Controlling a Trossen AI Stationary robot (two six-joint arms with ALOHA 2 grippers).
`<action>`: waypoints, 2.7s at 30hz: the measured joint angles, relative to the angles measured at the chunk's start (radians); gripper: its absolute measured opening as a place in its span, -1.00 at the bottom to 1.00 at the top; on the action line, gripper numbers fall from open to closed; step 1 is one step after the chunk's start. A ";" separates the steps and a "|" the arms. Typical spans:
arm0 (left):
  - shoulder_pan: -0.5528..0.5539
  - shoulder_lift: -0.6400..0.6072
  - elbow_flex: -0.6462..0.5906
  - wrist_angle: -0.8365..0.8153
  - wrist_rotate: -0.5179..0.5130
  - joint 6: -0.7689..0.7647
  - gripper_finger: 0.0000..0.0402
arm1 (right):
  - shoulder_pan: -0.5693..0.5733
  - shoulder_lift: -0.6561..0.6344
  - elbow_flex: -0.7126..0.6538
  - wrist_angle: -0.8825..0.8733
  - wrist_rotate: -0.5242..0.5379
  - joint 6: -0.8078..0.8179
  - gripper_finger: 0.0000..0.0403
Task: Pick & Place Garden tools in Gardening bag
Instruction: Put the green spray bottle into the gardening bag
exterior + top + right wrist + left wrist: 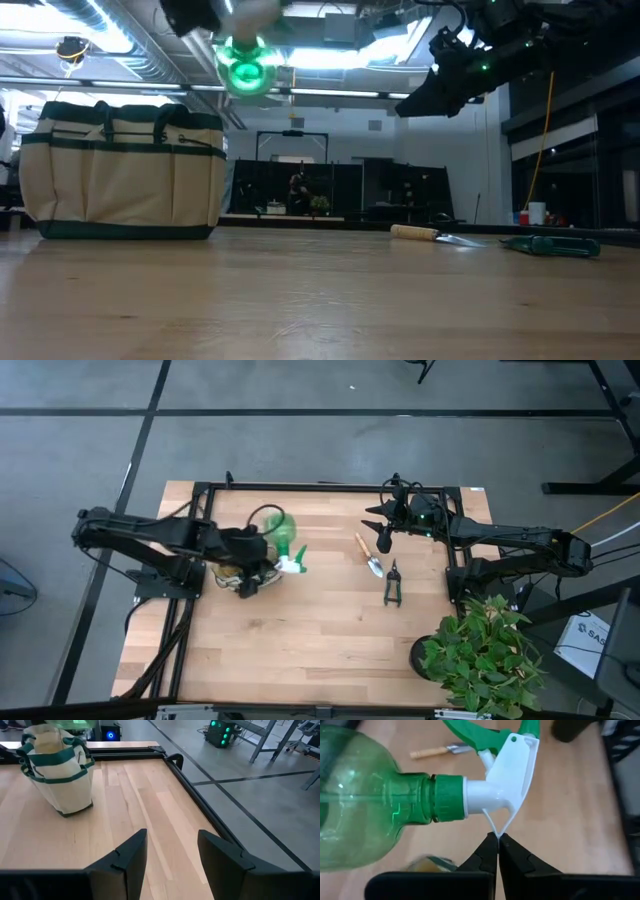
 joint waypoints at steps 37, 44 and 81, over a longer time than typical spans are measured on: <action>-0.136 -0.248 0.000 -0.322 0.291 -0.625 -0.99 | 0.000 0.000 0.000 0.005 0.000 0.000 -0.11; -0.139 -0.266 0.000 -0.333 0.295 -0.643 -0.99 | 0.000 0.000 0.000 0.005 0.000 0.000 -0.11; -0.105 -0.639 -0.492 0.006 0.363 -0.753 -0.97 | 0.000 0.000 0.000 0.005 0.000 0.000 -0.11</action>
